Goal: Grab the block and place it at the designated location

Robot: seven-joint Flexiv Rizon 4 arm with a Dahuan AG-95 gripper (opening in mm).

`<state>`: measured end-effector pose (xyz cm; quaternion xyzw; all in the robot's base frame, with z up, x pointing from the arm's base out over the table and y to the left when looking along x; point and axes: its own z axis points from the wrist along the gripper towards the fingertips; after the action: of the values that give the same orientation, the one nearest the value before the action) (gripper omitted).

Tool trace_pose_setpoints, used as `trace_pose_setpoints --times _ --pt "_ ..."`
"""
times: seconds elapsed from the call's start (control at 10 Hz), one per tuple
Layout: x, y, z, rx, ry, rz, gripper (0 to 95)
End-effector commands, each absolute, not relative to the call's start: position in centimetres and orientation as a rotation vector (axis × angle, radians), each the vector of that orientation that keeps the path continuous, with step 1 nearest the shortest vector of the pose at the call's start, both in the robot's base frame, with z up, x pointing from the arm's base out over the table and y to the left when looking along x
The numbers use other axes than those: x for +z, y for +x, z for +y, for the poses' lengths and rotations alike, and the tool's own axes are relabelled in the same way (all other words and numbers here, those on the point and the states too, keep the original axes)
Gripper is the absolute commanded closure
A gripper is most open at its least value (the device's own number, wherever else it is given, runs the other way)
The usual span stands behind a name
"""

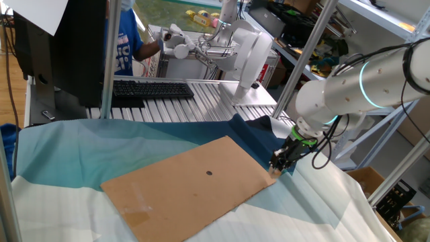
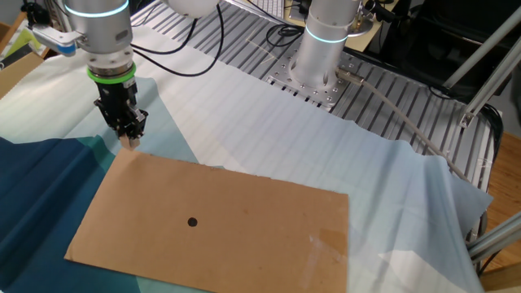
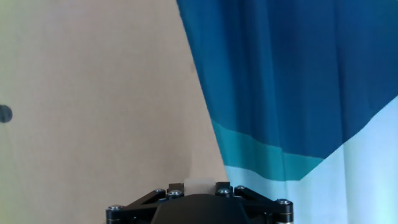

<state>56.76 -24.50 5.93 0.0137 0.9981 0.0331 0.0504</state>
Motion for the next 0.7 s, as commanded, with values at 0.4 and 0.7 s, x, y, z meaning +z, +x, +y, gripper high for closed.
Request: trace_pose_setpoints --times 0.4,0.7 --pt "8.0 57.1 -23.9 0.087 0.054 3.049 95.0" --pt "9.4 57.2 -22.8 0.051 0.101 3.046 95.0"
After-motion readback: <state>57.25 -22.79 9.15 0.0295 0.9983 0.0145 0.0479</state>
